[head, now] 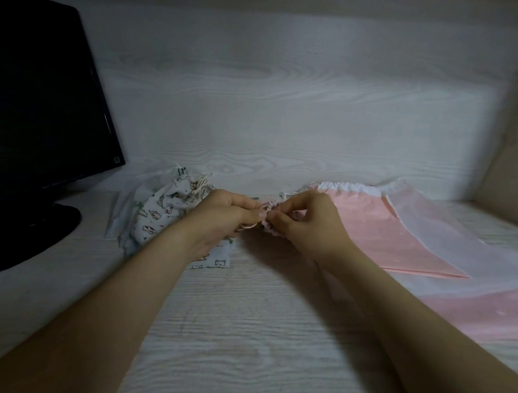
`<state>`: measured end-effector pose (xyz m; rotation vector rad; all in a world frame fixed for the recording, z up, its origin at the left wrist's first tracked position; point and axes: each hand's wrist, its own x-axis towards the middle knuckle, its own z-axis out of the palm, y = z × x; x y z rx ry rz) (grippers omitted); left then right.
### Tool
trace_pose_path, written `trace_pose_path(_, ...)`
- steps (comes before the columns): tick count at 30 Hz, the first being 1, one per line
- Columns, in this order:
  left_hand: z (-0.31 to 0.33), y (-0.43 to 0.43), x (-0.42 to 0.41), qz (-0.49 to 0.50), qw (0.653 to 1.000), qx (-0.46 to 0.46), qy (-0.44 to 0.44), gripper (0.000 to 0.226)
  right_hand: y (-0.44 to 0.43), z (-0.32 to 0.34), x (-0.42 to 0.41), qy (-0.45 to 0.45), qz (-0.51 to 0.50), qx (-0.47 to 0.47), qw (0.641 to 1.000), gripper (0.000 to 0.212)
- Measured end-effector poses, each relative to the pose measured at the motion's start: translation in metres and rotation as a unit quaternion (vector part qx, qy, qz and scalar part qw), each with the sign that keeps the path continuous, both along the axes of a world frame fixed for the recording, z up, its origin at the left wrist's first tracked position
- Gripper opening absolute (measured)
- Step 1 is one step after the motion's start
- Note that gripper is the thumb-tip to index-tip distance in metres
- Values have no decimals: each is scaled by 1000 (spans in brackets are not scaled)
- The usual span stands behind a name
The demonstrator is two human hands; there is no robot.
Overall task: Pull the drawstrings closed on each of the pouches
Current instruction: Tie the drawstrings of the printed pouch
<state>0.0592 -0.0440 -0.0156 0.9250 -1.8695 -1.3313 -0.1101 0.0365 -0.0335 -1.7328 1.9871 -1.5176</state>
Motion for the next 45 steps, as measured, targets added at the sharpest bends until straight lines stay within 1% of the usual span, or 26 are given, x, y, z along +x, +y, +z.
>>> trace_pose_path(3,2,0,0,9,1000,-26,-5,9,-1,0,1,15,-4,-3,1000,16)
trace_pose_path(6,1,-2,3,-6,997,-74,-33,18,-6,-2,1,51,-13,4,999,28)
trace_pose_path(8,-1,-4,5,-30,992,-103,-61,22,-6,-3,-1,62,-15,12,998,25)
trace_pose_path(9,-1,-3,6,-42,988,-124,-84,20,-6,-3,-1,63,-17,19,998,22)
trace_pose_path(10,-2,-2,6,-54,981,-151,-109,17,-5,-2,-2,64,-20,24,997,21)
trace_pose_path(11,-2,-1,6,-64,972,-182,-130,19,-4,-2,-2,72,-24,27,997,21)
trace_pose_path(13,-3,4,4,-62,955,-242,-159,26,-3,-2,-4,103,-29,32,994,23)
trace_pose_path(15,-4,5,3,-52,946,-274,-165,26,-2,-2,-4,136,-30,56,989,20)
trace_pose_path(17,-5,3,3,-60,957,-246,-140,24,-1,-2,-5,154,-31,77,985,18)
trace_pose_path(20,-4,-2,6,-56,980,-166,-91,22,-1,2,-4,120,-8,67,990,18)
trace_pose_path(24,-3,-2,6,-75,985,-135,-75,19,2,5,-2,55,35,37,997,24)
trace_pose_path(28,-4,-5,7,-79,991,-102,-28,14,3,3,-5,42,39,28,998,27)
trace_pose_path(31,-3,-10,13,-46,987,-142,-55,16,6,3,-6,52,21,25,998,27)
trace_pose_path(35,-6,-16,15,0,971,-215,-109,20,9,5,-10,67,-26,13,997,7)
trace_pose_path(36,-5,-16,15,2,968,-225,-114,22,9,6,-12,68,-42,11,997,11)
trace_pose_path(37,-4,-15,15,4,967,-226,-115,24,9,7,-15,70,-56,13,996,16)
trace_pose_path(39,-2,-12,16,2,968,-223,-117,26,8,7,-19,84,-69,26,994,16)
trace_pose_path(42,-4,-13,15,12,970,-218,-107,33,8,7,-20,108,-69,63,990,2)
trace_pose_path(43,-5,-15,15,23,971,-214,-101,38,9,7,-19,111,-73,75,988,8)
trace_pose_path(45,-7,-20,16,53,970,-211,-107,46,11,9,-19,112,-75,82,987,29)
